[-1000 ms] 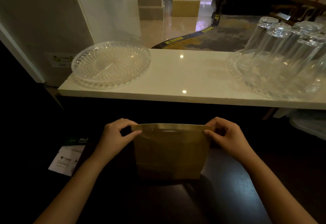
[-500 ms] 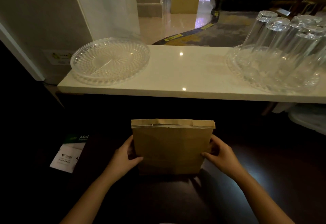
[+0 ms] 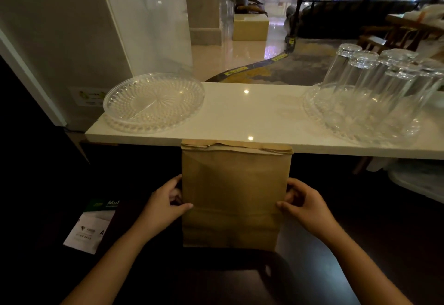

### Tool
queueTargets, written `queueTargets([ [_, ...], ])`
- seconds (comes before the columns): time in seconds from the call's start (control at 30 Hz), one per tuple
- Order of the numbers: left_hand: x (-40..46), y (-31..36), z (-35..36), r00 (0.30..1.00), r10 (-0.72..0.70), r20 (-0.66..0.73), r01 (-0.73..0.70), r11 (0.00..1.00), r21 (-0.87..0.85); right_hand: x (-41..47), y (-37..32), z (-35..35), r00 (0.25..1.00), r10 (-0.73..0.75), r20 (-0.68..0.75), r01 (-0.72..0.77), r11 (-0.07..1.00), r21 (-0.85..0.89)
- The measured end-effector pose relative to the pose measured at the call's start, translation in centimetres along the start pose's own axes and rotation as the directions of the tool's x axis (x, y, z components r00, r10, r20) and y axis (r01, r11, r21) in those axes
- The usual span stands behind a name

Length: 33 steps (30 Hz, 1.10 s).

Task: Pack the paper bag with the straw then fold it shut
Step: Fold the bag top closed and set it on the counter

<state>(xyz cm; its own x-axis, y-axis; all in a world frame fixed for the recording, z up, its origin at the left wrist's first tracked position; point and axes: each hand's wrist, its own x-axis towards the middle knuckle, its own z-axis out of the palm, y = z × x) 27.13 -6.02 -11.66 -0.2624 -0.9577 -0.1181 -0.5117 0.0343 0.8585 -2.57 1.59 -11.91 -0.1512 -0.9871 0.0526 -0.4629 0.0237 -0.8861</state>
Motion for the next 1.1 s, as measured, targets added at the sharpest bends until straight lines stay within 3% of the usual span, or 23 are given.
queueTargets([
  [0.63,7.2,18.7,-9.8,0.925,0.374,-0.073,-0.370,0.927,0.068,7.7,-17.5,-11.8,0.974,-0.198,-0.106,0.205,0.977,0.058],
  [1.1,18.3,21.4,-8.0,0.919,0.384,-0.087,-0.369,0.917,0.153,18.4,-15.7,-13.7,0.970,-0.181,-0.162,0.175,0.983,-0.053],
])
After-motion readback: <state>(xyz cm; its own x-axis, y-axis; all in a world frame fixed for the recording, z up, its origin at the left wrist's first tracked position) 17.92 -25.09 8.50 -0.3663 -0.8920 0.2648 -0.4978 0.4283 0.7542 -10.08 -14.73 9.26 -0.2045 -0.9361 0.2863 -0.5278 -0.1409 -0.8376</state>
